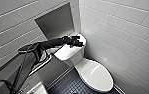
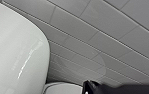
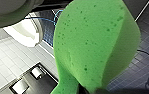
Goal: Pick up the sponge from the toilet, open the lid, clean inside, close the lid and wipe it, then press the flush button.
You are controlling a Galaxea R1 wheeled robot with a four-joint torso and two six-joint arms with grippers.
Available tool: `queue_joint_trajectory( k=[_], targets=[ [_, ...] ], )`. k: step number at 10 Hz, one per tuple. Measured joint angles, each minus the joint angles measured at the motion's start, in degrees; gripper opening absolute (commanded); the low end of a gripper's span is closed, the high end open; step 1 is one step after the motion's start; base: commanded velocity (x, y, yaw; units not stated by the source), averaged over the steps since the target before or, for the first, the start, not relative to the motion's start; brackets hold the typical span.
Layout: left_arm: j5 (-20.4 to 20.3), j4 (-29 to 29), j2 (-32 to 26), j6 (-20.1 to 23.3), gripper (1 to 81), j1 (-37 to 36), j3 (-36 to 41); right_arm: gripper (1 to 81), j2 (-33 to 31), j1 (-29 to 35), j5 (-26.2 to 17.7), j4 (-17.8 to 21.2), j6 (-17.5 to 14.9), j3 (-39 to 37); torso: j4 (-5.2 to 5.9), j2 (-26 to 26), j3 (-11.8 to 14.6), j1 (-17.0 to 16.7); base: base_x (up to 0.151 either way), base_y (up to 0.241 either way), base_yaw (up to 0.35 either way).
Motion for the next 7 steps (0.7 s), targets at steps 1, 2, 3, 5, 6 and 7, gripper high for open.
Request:
queue_joint_trajectory(
  k=[1,2,3,5,6,7],
  targets=[
    [0.2,-0.1,-3.7,0.0,1.0,-0.1,6.4,1.0,-0.3,0.3,0.1,0.0,0.0,0.4,0.0,0.0,0.0,0.0,0.0,0.0,0.0],
    [0.2,-0.2,-7.9,0.0,1.0,-0.3,12.8,1.0,-0.4,0.5,0.1,0.0,0.0,0.5,-0.02,0.0,0.0,0.0,0.0,0.0,0.0],
    [0.3,-0.5,-12.5,0.0,1.0,-0.3,18.5,1.0,-0.4,0.7,0.2,0.0,0.0,0.5,0.0,0.0,0.0,0.0,0.0,0.0,0.0],
    [0.3,-0.4,-22.3,0.0,1.0,1.5,28.3,1.0,-0.4,0.8,0.0,0.0,0.0,0.8,-0.02,0.0,1.0,0.0,0.0,0.0,0.0],
    [0.5,-0.4,-26.3,0.0,1.0,3.4,32.6,1.0,-0.4,1.1,0.0,0.0,0.0,0.8,-0.02,0.0,2.4,0.0,0.0,0.0,0.0],
    [0.7,-0.2,-29.8,0.0,1.0,5.2,36.7,1.0,-0.4,1.1,0.0,0.0,0.0,0.8,-0.02,0.0,4.0,0.0,0.0,0.0,0.0]
  ],
)
